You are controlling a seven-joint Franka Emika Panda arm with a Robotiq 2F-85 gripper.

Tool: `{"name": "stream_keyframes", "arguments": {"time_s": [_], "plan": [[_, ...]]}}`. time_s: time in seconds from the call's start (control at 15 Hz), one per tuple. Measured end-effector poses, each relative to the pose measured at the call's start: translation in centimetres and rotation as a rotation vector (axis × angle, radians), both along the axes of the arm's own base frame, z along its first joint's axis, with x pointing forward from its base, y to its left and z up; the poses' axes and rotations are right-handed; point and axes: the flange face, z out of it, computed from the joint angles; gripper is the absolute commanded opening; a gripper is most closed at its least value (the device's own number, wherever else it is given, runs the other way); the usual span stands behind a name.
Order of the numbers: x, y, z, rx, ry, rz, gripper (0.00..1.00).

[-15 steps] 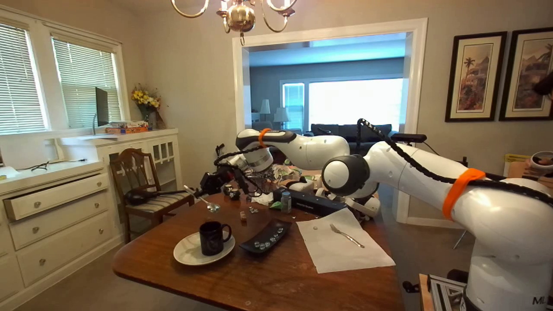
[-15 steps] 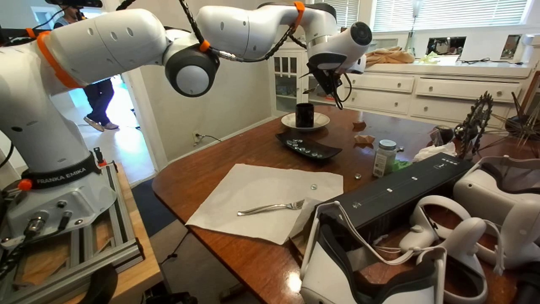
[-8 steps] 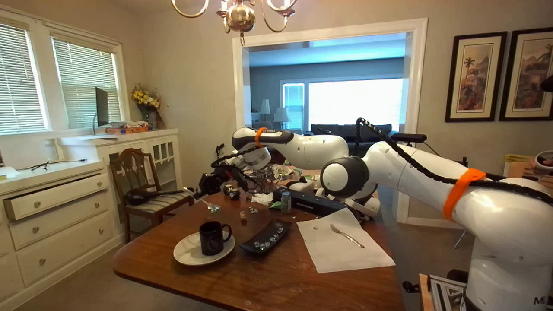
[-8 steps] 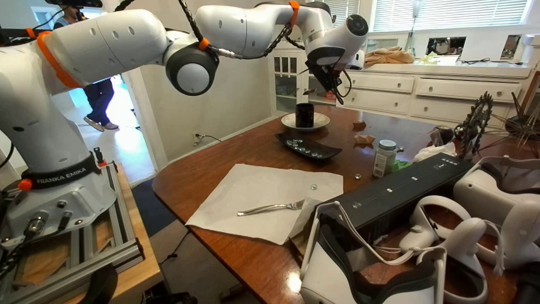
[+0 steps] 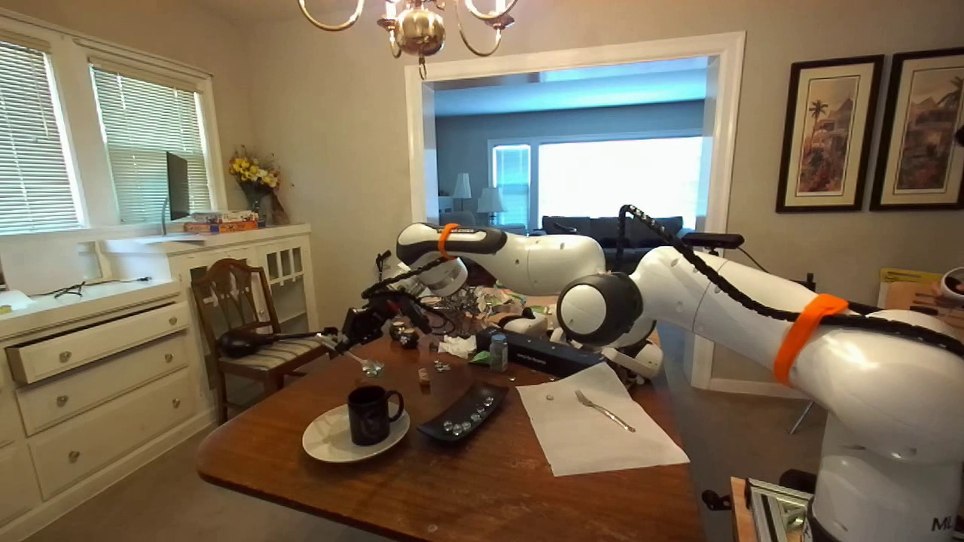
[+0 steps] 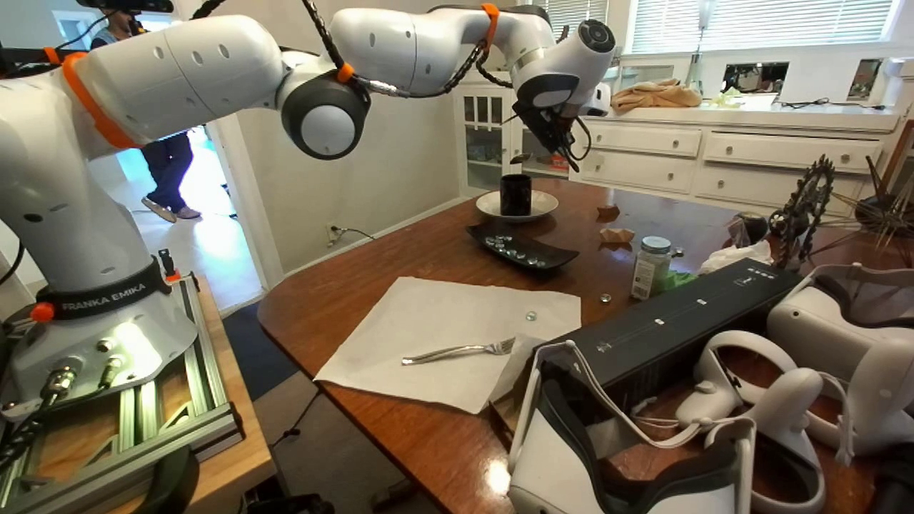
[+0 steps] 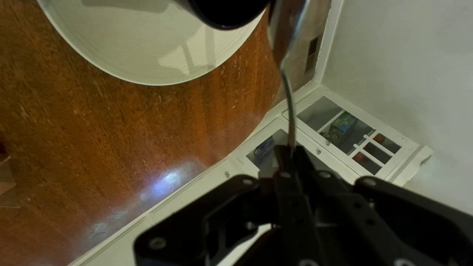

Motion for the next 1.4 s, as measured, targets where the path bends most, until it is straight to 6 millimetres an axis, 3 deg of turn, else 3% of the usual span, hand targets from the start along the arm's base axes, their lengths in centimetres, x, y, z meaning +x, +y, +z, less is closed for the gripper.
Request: {"name": "stream_keyframes", "arguments": {"time_s": [0.67,1.07,1.4], "plan": [[0.3,1.9,0.4,-0.110,0.034,0.007,0.01],[0.6,3.6,1.8,-0.201,0.040,0.010,0.01],[0.7,4.7,4.1,-0.094,0.017,-0.004,0.01]]}}
